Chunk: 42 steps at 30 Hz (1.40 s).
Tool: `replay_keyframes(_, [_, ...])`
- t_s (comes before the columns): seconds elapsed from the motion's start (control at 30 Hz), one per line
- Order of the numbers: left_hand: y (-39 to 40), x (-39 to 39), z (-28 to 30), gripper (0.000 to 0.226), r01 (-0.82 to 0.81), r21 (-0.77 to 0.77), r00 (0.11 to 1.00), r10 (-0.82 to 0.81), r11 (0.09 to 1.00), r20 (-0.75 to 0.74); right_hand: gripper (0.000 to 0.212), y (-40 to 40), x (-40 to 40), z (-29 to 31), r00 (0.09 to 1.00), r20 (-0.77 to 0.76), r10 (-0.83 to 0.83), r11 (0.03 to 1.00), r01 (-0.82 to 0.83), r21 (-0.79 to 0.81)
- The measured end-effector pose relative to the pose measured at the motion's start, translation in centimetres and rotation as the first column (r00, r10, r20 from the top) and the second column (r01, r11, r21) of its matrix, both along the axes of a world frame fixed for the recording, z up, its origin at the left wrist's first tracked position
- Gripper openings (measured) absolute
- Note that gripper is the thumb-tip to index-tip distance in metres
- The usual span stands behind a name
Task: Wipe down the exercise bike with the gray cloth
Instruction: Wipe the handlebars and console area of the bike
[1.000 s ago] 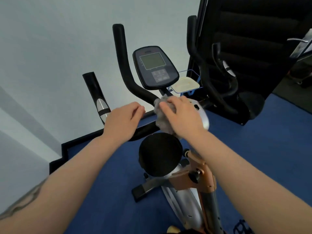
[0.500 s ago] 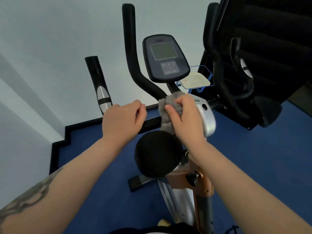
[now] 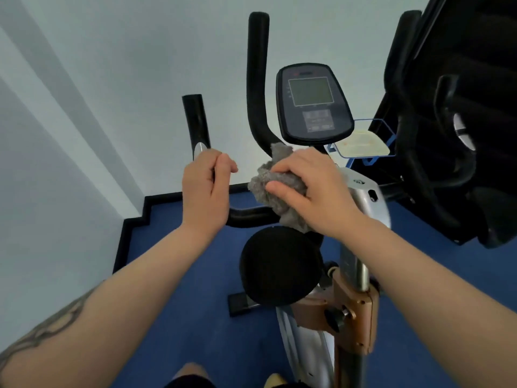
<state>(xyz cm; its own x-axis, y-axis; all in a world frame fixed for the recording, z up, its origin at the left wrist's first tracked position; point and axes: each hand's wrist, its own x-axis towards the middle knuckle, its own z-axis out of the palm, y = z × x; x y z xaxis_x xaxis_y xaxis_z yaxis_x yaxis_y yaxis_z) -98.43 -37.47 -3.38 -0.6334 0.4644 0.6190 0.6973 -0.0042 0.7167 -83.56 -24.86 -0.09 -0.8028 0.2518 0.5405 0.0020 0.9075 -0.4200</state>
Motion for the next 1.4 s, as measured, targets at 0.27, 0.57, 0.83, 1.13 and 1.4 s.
replay_keyframes(0.27, [-2.4,-3.4,-1.3,0.031,0.002,-0.257,0.943,-0.087,0.966,-0.322,0.037,-0.1,-1.6,0.3,0.847,0.524,0.082,0.974,-0.179,0.137])
replay_keyframes(0.57, [-3.4,-6.9,-1.4,0.027,0.156,-0.353,0.788,-0.332,0.923,-0.518,0.038,-3.1,-3.8,1.1,0.666,0.74,-0.099,0.981,-0.061,0.186])
replay_keyframes(0.83, [-1.7,-11.8,0.3,0.061,0.338,-0.401,0.744,-0.502,0.852,-0.44,0.03,-8.2,-5.5,0.5,0.653,0.671,-0.352,0.919,0.378,0.114])
replay_keyframes(1.13, [1.1,-17.7,4.1,0.055,0.47,-0.384,0.706,-0.6,0.794,-0.377,0.018,-14.4,-10.3,-0.2,0.578,0.433,-0.692,0.654,0.756,0.036])
replay_keyframes(1.4, [3.9,-17.9,5.3,0.035,0.705,-0.302,0.638,-0.76,0.642,-0.125,0.034,-12.3,-17.3,0.5,0.546,0.275,-0.791,0.468,0.83,-0.302])
